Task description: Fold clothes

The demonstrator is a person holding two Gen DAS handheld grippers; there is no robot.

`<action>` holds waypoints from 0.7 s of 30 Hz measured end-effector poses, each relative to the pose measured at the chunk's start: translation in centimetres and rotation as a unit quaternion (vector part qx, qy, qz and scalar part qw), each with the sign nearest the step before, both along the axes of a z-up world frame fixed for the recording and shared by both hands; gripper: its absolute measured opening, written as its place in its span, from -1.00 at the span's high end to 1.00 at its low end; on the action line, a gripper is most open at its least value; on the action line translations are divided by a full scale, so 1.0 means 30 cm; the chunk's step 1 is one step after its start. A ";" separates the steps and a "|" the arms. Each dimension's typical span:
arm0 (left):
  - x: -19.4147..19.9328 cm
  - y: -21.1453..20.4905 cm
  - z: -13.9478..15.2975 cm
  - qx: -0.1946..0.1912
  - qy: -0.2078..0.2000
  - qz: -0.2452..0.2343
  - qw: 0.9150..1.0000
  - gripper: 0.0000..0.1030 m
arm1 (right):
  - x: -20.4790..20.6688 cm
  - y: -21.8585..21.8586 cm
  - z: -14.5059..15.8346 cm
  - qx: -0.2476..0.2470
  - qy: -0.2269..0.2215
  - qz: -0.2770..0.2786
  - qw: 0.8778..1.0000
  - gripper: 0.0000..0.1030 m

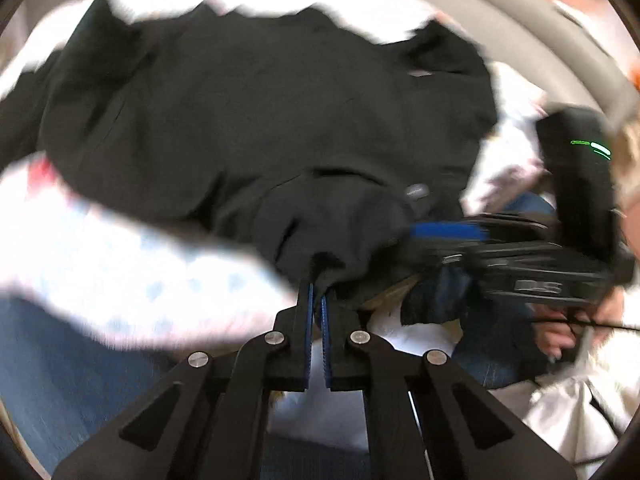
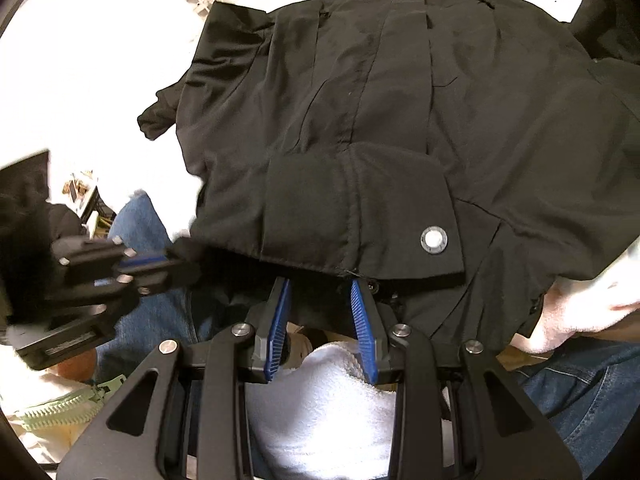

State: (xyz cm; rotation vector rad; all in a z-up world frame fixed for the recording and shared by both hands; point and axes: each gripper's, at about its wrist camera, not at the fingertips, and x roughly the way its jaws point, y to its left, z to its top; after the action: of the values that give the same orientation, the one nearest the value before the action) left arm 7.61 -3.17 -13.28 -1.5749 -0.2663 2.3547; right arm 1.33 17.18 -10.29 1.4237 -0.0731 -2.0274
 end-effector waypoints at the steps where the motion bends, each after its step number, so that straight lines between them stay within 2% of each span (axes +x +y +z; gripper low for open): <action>1: -0.002 -0.015 -0.023 0.006 -0.018 0.013 1.000 0.93 | 0.001 0.002 -0.001 -0.003 -0.002 -0.001 1.000 0.39; 5: -0.010 -0.077 -0.116 0.030 -0.089 0.066 0.993 0.93 | 0.015 0.002 0.014 -0.004 0.007 -0.004 1.000 0.39; 6: -0.007 -0.076 -0.121 0.029 -0.094 0.067 0.993 0.93 | 0.021 0.001 0.027 -0.003 0.016 -0.002 1.000 0.39; 10: 0.022 -0.065 -0.050 0.046 -0.046 0.056 0.996 0.93 | 0.059 -0.032 0.102 -0.007 0.069 0.025 0.997 0.38; 13: 0.036 -0.069 -0.020 0.049 -0.027 0.055 0.997 0.93 | 0.075 -0.060 0.123 -0.010 0.095 0.038 0.995 0.38; 16: 0.046 -0.074 -0.021 0.048 -0.027 0.057 0.997 0.93 | 0.047 -0.077 0.055 -0.001 0.061 0.034 0.998 0.37; 18: 0.049 -0.084 -0.034 0.050 -0.040 0.060 0.996 0.92 | 0.013 -0.075 -0.033 0.039 0.016 0.014 0.999 0.37; 19: 0.050 -0.089 -0.040 0.051 -0.048 0.061 0.996 0.91 | -0.002 -0.067 -0.076 0.054 -0.009 0.004 0.998 0.43; 21: 0.055 -0.104 -0.037 0.060 -0.055 0.056 0.995 0.91 | -0.019 -0.046 -0.138 0.071 -0.051 -0.013 0.996 0.47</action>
State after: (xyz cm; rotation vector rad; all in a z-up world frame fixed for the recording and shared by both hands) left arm 9.27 -6.30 -14.39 -1.6742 -0.5228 2.2887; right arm 0.76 15.79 -14.44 1.6209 0.0083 -2.0153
